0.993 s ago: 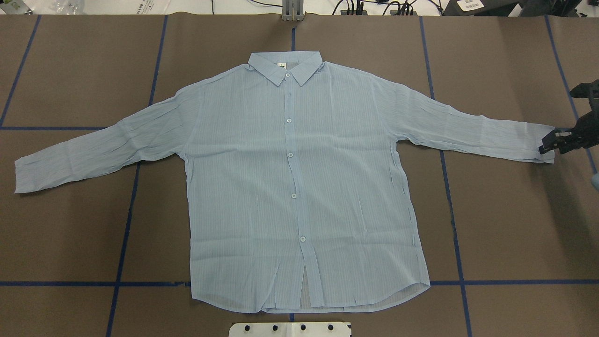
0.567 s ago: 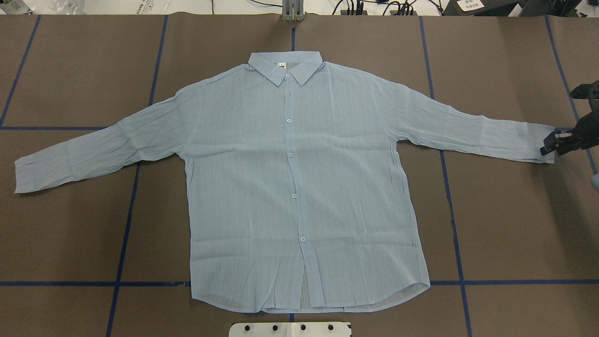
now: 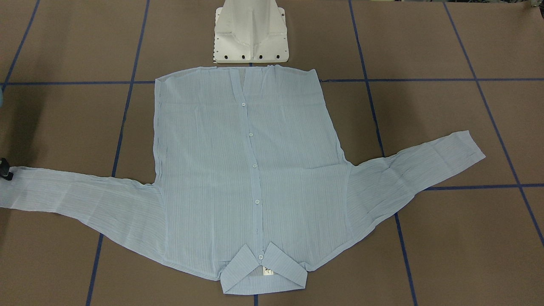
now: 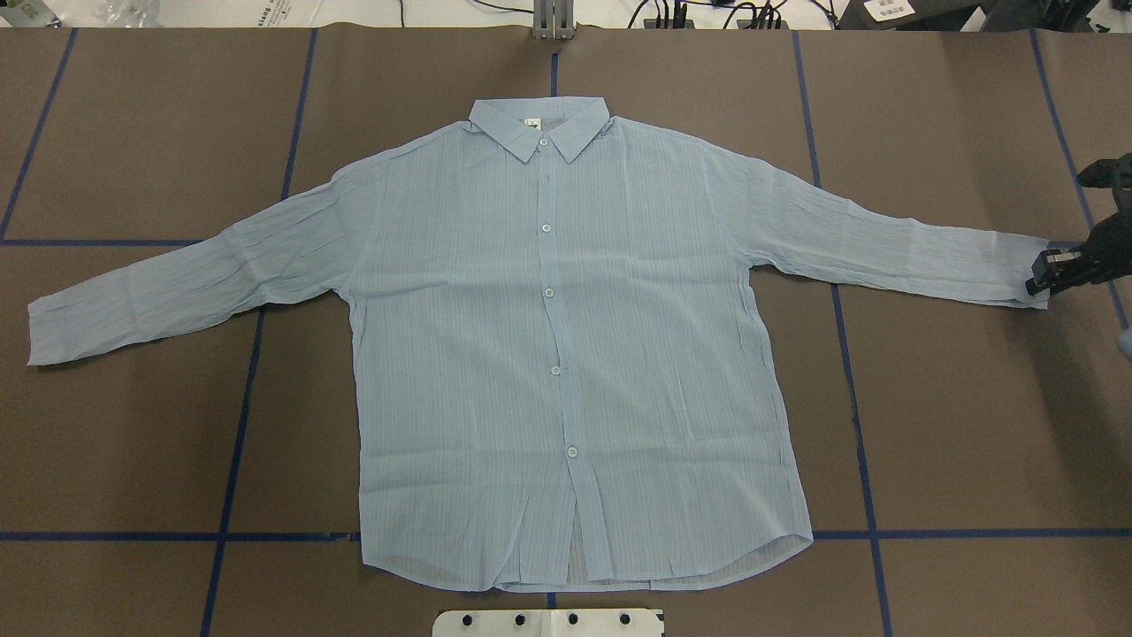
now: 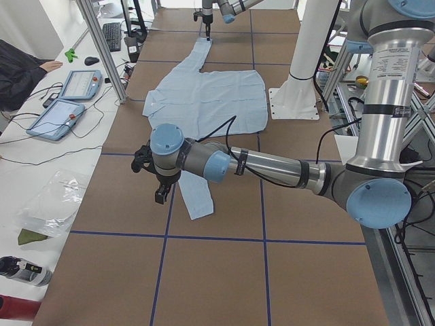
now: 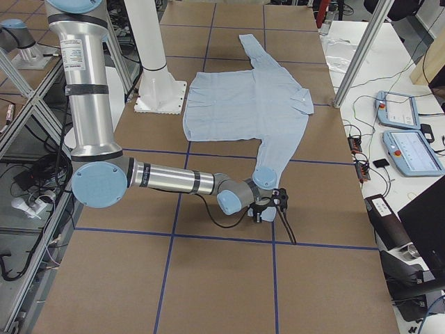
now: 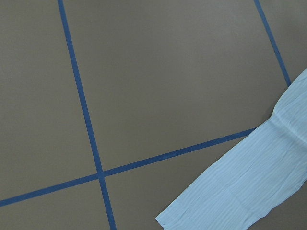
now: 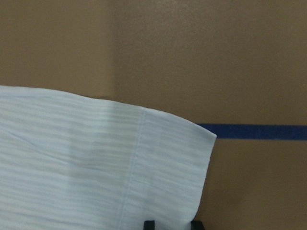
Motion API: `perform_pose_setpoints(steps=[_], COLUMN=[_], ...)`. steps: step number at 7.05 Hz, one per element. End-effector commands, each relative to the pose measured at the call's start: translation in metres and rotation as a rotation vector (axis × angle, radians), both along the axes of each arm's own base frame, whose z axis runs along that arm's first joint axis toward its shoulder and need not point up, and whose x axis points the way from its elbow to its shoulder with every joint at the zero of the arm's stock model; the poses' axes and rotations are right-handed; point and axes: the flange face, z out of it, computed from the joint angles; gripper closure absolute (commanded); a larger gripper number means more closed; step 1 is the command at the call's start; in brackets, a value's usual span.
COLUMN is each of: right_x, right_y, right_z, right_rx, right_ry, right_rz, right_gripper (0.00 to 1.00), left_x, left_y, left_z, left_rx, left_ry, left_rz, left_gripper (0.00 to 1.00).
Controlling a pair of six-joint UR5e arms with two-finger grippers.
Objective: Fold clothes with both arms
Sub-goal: 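Lower the right gripper and grasp the sleeve cuff, then lift the cuff with the right gripper and carry it across the shirt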
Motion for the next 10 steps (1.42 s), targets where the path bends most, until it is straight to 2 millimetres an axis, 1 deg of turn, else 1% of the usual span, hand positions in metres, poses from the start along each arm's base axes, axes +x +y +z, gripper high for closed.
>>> perform_pose_setpoints(steps=[1,2,3,4,5,6,7,8,9,10], right_x=[0.0,-0.002,0.001,0.006,0.009,0.008,0.005,0.004,-0.002,-0.016], right_y=[0.0,-0.002,-0.004,-0.01,-0.011,-0.013,-0.016,-0.02,-0.027,-0.043], right_z=[-0.003,-0.007,-0.012,-0.023,-0.051,-0.09,-0.137,-0.19,-0.248,-0.296], right_rx=[0.003,0.004,0.006,0.024,0.081,0.155,0.227,0.315,0.392,0.434], right_ry=[-0.01,-0.023,-0.037,-0.05,-0.071,-0.099,-0.138,-0.173,-0.243,-0.299], right_rz=[-0.003,-0.008,-0.006,0.005,0.012,0.013,0.013,0.013,-0.014,-0.043], right_gripper=[0.87,0.9,0.98,1.0,1.0,1.0,1.0,1.0,1.0,1.0], left_x=[0.0,-0.001,0.0,0.0,0.0,-0.001,-0.001,-0.001,-0.001,-0.001], left_y=[0.0,0.0,0.0,0.0,0.0,0.0,0.0,0.0,-0.001,0.001], left_z=[0.001,0.001,0.001,0.002,0.003,0.003,0.006,0.011,0.015,0.016], left_rx=[-0.002,-0.002,-0.003,-0.003,-0.005,-0.005,-0.011,-0.018,-0.022,-0.022], left_ry=[-0.001,-0.001,-0.001,-0.001,-0.001,-0.001,-0.001,-0.002,-0.003,-0.004], left_rz=[0.0,-0.002,-0.001,0.0,0.0,-0.001,-0.002,0.0,0.002,0.004], left_gripper=[0.0,0.0,0.0,0.0,0.0,0.0,0.0,0.0,0.0,0.0])
